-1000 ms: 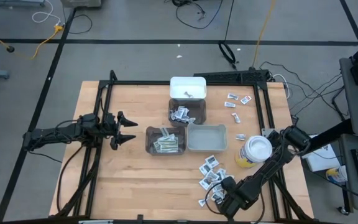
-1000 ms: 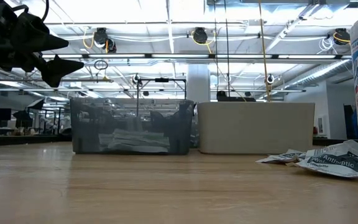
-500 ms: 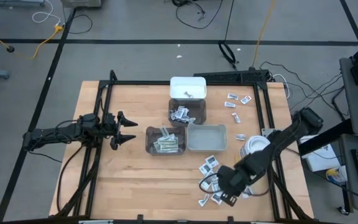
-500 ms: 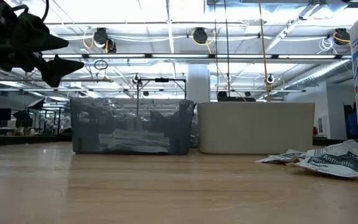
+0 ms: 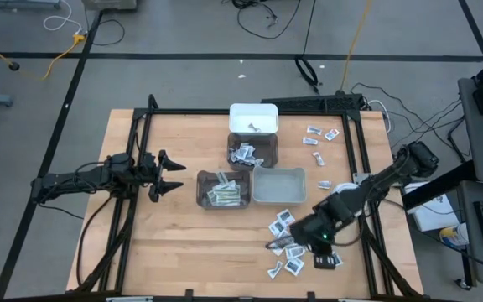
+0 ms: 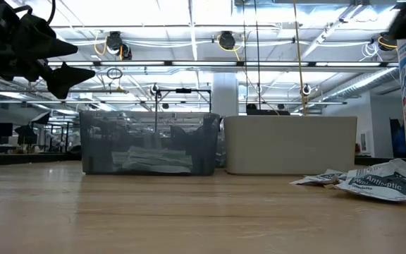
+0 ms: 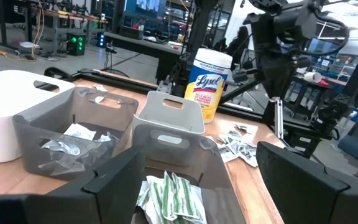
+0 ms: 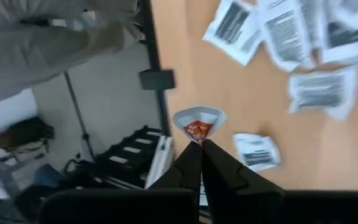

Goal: Pick & Place First Aid Supplies
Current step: Put the white ointment pack into the white bin

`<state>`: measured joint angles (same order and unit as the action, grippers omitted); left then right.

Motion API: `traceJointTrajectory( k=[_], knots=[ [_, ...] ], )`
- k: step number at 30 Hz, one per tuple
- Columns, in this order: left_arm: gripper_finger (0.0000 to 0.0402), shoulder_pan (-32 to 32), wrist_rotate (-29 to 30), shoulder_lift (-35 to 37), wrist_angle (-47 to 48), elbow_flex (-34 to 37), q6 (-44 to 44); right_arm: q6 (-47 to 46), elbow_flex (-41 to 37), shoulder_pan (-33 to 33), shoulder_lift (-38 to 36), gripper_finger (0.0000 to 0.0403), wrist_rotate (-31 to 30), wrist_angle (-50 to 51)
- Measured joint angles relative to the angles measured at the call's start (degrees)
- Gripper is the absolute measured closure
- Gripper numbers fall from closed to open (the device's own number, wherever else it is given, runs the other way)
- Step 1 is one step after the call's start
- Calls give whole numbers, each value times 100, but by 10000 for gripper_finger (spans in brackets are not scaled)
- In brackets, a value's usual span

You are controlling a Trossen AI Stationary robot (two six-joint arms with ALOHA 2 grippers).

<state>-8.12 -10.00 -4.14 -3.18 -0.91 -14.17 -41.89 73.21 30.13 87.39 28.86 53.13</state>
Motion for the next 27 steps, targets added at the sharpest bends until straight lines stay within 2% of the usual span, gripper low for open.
traceJointTrajectory(
  k=[6,12,16,21,27],
  knots=[
    [91,0,0,-1,0,0,0,1019,2,-941,2,403,-45,338],
    [91,0,0,-1,0,0,0,2260,2,-2276,8,403,-65,494],
    [91,1,1,-1,0,0,0,3019,66,-3201,142,403,-369,556],
    [91,0,0,2,-2,0,0,3752,442,-4354,630,403,-808,548],
    [91,1,0,-1,0,0,0,4351,1405,-5491,1430,403,-1368,535]
  ],
)
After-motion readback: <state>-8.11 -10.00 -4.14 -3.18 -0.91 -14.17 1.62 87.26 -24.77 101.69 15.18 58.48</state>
